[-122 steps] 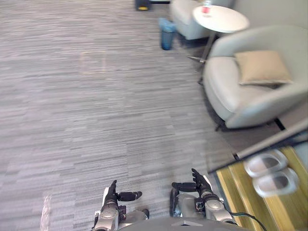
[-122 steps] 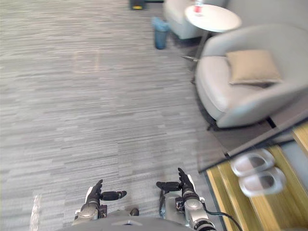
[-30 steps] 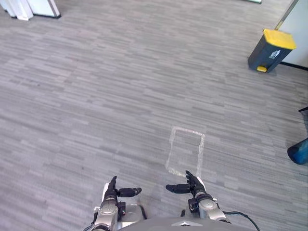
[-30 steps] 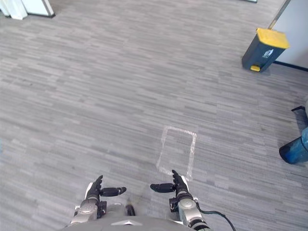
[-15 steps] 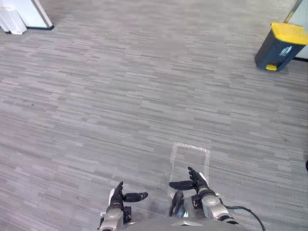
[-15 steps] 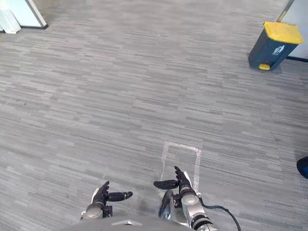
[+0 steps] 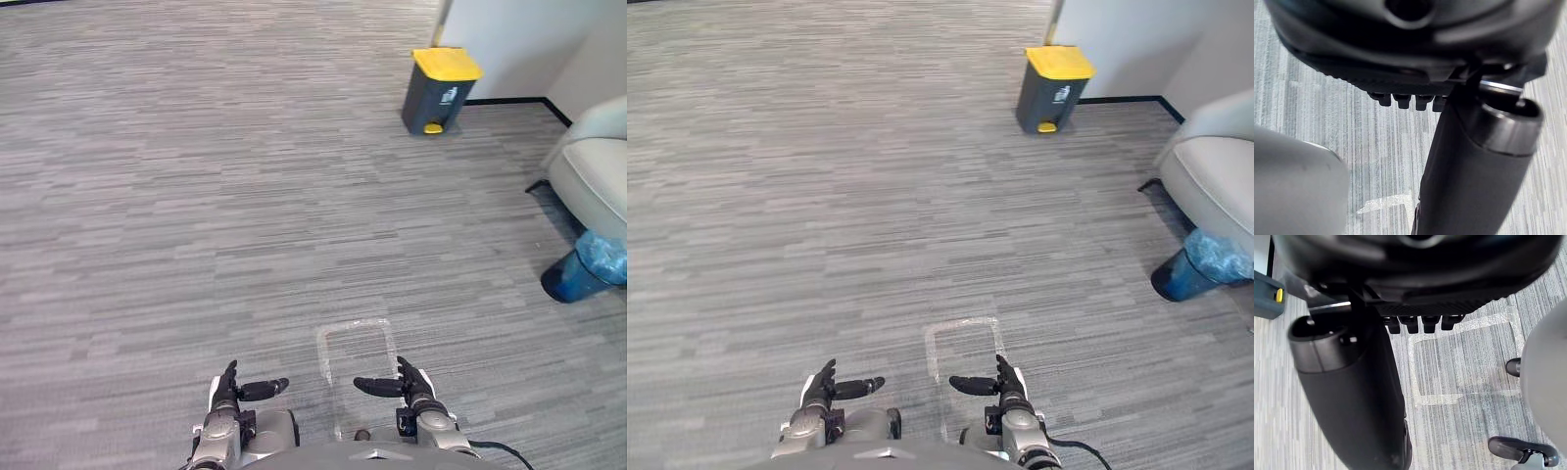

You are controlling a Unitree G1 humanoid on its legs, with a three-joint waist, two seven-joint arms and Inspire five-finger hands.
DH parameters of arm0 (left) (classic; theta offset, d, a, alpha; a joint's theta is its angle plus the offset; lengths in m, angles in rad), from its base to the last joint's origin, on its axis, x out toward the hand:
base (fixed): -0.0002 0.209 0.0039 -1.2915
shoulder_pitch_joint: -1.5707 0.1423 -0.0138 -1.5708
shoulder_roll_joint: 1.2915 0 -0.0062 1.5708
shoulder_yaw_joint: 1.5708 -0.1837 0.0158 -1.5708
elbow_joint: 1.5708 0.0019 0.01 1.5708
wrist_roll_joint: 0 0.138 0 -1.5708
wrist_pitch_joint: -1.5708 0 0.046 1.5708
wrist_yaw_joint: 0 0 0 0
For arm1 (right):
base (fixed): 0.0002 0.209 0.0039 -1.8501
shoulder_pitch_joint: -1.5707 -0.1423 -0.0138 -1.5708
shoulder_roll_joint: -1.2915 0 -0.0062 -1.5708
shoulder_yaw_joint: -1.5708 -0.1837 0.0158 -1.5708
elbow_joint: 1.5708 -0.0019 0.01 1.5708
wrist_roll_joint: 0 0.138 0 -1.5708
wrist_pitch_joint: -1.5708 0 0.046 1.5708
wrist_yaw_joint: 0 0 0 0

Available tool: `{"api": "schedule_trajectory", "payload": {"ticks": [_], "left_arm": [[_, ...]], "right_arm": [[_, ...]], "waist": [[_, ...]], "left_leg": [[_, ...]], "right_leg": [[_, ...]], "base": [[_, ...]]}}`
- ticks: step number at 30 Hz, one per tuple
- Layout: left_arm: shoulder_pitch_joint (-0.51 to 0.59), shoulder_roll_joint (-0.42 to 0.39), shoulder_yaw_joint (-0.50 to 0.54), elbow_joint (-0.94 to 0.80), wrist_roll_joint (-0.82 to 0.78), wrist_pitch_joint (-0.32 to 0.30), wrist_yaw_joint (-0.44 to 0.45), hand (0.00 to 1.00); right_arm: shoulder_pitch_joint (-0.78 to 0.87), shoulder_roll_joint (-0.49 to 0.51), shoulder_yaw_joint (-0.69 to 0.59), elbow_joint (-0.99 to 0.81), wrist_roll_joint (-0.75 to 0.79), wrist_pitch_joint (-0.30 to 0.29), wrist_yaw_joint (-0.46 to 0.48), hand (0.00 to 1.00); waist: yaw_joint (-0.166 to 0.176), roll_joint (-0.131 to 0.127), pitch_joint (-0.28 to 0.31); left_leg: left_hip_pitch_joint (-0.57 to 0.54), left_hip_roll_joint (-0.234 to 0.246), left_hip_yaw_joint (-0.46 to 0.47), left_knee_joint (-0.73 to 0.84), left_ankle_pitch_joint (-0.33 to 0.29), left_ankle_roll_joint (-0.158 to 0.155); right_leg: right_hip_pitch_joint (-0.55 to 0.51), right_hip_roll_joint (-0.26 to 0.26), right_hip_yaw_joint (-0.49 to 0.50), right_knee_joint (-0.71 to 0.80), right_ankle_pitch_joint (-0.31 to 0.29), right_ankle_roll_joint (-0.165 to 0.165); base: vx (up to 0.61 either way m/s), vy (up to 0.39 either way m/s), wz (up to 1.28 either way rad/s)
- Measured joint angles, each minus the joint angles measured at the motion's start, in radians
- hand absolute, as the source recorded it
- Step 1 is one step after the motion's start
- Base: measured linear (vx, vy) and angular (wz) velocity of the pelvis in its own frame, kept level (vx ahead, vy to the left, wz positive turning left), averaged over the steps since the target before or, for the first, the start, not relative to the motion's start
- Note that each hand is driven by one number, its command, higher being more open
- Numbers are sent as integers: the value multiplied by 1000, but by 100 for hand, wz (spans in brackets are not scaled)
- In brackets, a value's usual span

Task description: Organize the slippers on the shoe rack

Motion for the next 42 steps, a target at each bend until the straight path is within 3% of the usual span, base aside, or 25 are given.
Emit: {"api": "schedule_trajectory", "payload": {"ticks": [1,4,7,9,12,15,17,19,20,21,22,24,25,27,28,31,33,34,40,42], "left_arm": [[0,0,0,4,0,0,1,100],[4,11,-1,19,-4,0,7,100],[-2,22,0,29,-6,3,6,100],[-12,25,0,50,-8,8,4,100],[-23,-5,-5,59,0,15,-12,100],[-27,-10,-19,57,31,14,-31,100],[-36,-7,-12,53,38,16,-33,100],[-36,-12,-5,43,40,15,-26,100],[-35,-16,-6,9,40,8,-27,100],[-33,-22,-6,9,39,4,-27,100],[-36,-25,-11,18,41,4,-26,100],[-36,-8,-29,17,41,-1,-26,100],[-39,-3,-36,17,39,1,-27,100],[-53,-7,-6,14,31,6,-23,100],[-46,-21,19,18,22,21,-15,100],[-32,-13,-10,22,24,23,-18,100],[-33,-19,-23,22,25,23,-24,100],[-31,-16,-23,24,33,24,-33,100],[-29,-3,-23,40,33,24,-33,100],[-30,-13,-21,45,31,24,-31,100]], "right_arm": [[-1,3,0,-1,0,-2,1,100],[-19,14,29,12,-2,-3,13,100],[-37,23,39,18,-9,-1,15,100],[-47,22,38,20,-10,5,15,100],[-57,-15,36,21,-9,6,11,100],[-50,-35,16,20,-9,6,9,100],[-32,-57,15,18,-9,6,10,100],[-29,-70,23,20,-8,6,9,100],[-28,-64,15,21,1,9,-3,100],[-28,-70,12,21,1,9,-7,100],[-25,-75,12,20,1,9,-10,100],[-16,-63,16,19,1,9,-12,100],[-15,-58,14,19,1,9,-12,100],[-12,-41,-1,11,1,10,-11,100],[-5,-28,5,1,1,-7,-10,100],[-11,-23,15,-1,2,-5,-12,100],[-12,-26,8,0,1,-3,-13,100],[-12,-29,7,7,1,-2,-14,100],[-15,-58,-4,63,1,6,-15,100],[-18,-83,-3,80,0,8,-14,100]], "waist": [[-1,7,4],[4,15,8],[1,11,8],[0,9,8],[-11,47,27],[-22,44,26],[-24,52,29],[-12,67,32],[10,58,43],[14,78,39],[17,71,38],[15,40,30],[15,35,32],[19,32,40],[32,47,41],[17,62,30],[13,62,29],[10,51,22],[9,29,6],[9,45,2]], "left_leg": [[24,4,26,-16,-1,5],[123,32,175,-89,-1,6],[130,65,258,-102,-6,-3],[155,94,315,-99,-25,-37],[214,128,325,-120,-23,-61],[191,147,304,-49,-12,-78],[61,239,258,297,-5,-89],[-7,295,221,477,1,-100],[-144,131,15,193,-106,-82],[-134,100,-62,58,23,-106],[-91,78,-45,24,78,-67],[-87,45,-49,12,81,-66],[-88,38,-50,13,81,-66],[-75,30,-61,50,61,-36],[-49,23,-84,76,50,-24],[19,26,-49,3,47,-22],[39,25,-48,-17,47,-23],[56,26,-47,-40,47,-23],[88,29,-13,-89,47,-23],[97,49,22,-122,45,-25]], "right_leg": [[-13,-13,-53,39,-2,2],[-72,-117,-420,185,-42,-55],[-131,-124,-536,101,-38,-56],[-149,-123,-603,63,54,-83],[-132,-62,-583,73,39,-129],[-112,-44,-579,41,20,-125],[-42,4,-578,-51,27,-115],[-5,35,-557,-82,25,-122],[27,5,-323,-99,39,-78],[22,5,-273,-88,36,-45],[22,-6,-229,-89,38,-32],[36,-30,-220,-142,56,-5],[46,-34,-221,-161,62,0],[64,-36,-198,-185,72,9],[73,-30,-113,-193,81,11],[59,-23,-9,-206,100,14],[56,-20,11,-207,103,15],[51,-16,29,-209,105,16],[32,-9,72,-214,134,18],[-8,-5,-23,-198,169,11]], "base": [[103,93,-85],[95,60,-118],[138,-105,-111],[219,-184,-98],[237,-178,-66],[165,-161,-17],[97,-123,-6],[261,104,-133],[423,378,-287],[435,472,-316],[212,303,-97],[245,218,-25],[196,115,0],[121,82,-52],[55,47,-106],[93,32,-121],[36,16,-56],[32,25,-38],[-20,40,-29],[-97,-5,-46]]}}
